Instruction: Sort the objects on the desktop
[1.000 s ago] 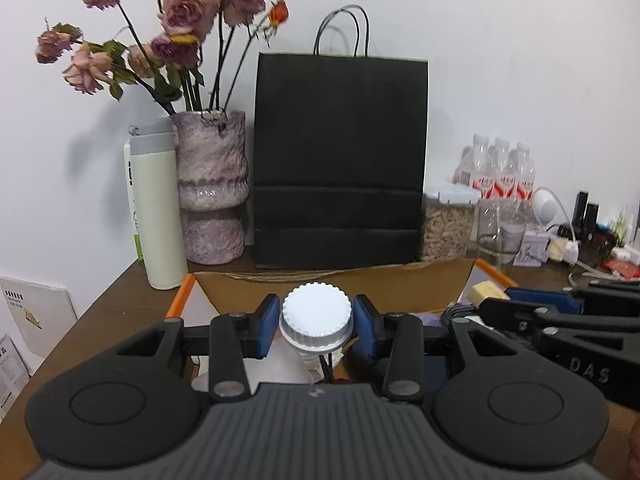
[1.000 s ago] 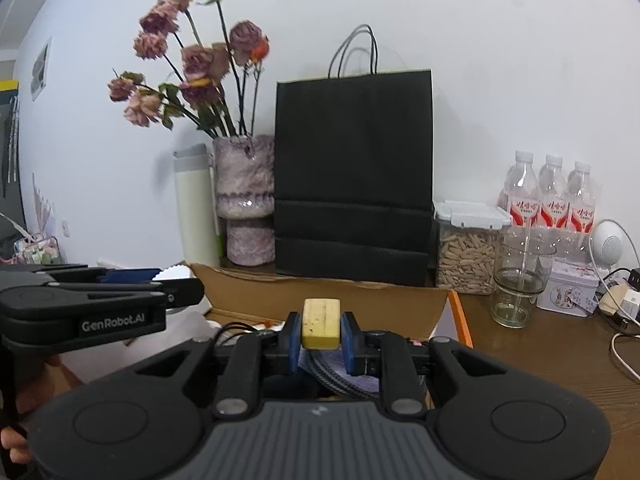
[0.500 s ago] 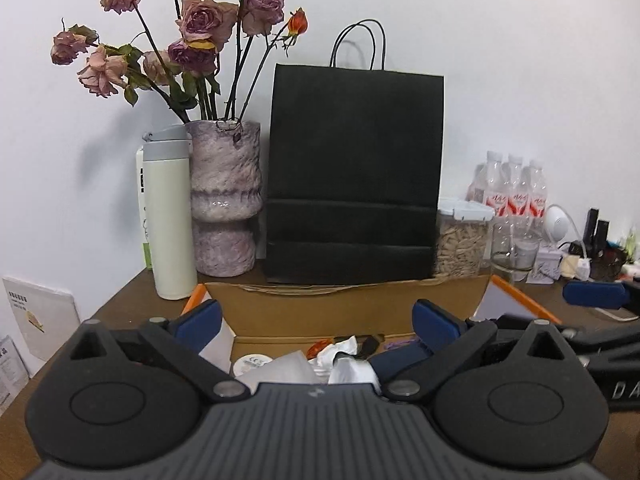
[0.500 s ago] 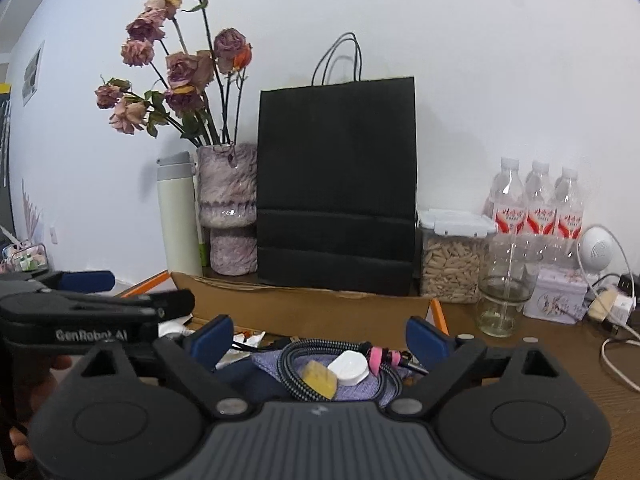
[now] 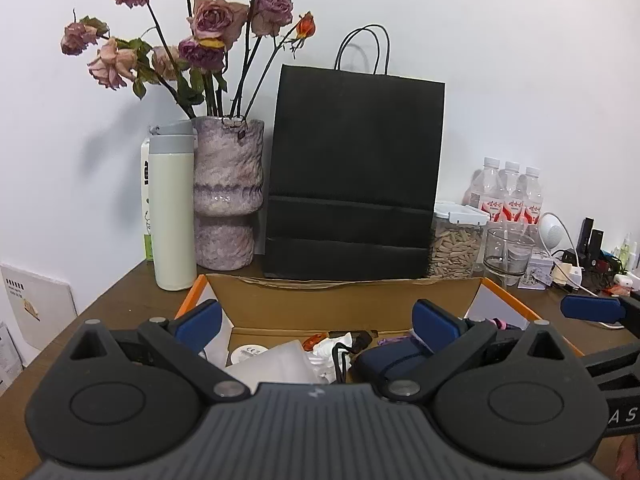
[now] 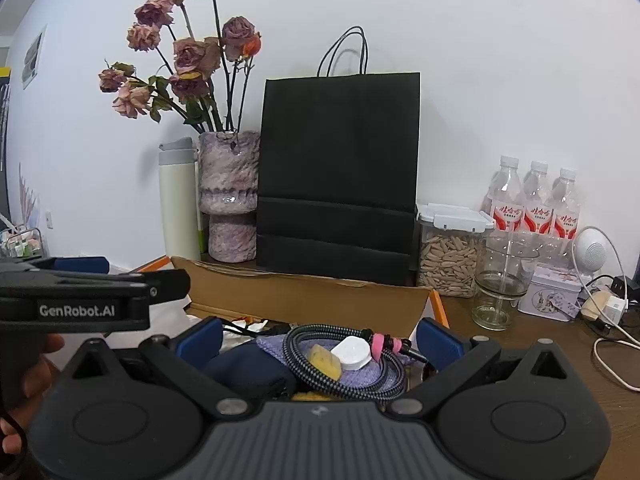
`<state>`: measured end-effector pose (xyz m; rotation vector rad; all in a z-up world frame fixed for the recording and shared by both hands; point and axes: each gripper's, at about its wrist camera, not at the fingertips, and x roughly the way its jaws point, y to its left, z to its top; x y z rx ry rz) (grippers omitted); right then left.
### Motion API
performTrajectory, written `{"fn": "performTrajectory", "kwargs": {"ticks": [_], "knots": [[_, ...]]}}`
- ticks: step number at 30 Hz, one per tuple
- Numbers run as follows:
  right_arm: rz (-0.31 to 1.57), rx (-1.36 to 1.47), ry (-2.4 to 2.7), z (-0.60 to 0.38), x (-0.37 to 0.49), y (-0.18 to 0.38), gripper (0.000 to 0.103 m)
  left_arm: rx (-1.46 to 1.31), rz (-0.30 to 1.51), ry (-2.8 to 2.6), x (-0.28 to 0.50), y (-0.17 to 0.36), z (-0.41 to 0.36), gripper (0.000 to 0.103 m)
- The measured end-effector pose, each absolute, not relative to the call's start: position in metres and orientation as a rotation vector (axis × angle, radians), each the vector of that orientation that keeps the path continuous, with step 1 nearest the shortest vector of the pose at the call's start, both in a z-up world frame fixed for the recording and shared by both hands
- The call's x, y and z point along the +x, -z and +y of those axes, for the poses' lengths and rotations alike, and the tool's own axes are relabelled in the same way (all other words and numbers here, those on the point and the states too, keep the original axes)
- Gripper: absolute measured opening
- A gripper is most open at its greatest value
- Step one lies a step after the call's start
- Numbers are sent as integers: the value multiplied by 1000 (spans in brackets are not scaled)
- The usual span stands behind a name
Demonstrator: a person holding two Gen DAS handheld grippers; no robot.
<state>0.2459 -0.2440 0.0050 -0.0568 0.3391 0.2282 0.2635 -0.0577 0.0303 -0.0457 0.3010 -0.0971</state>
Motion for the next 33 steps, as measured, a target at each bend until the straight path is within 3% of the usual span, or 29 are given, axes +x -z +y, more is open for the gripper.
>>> {"fn": "performTrajectory", "kwargs": {"ticks": [33], "knots": [[334,-23,-213,-244,120,12,103,12,269,77,136,-10,-59,103]]}}
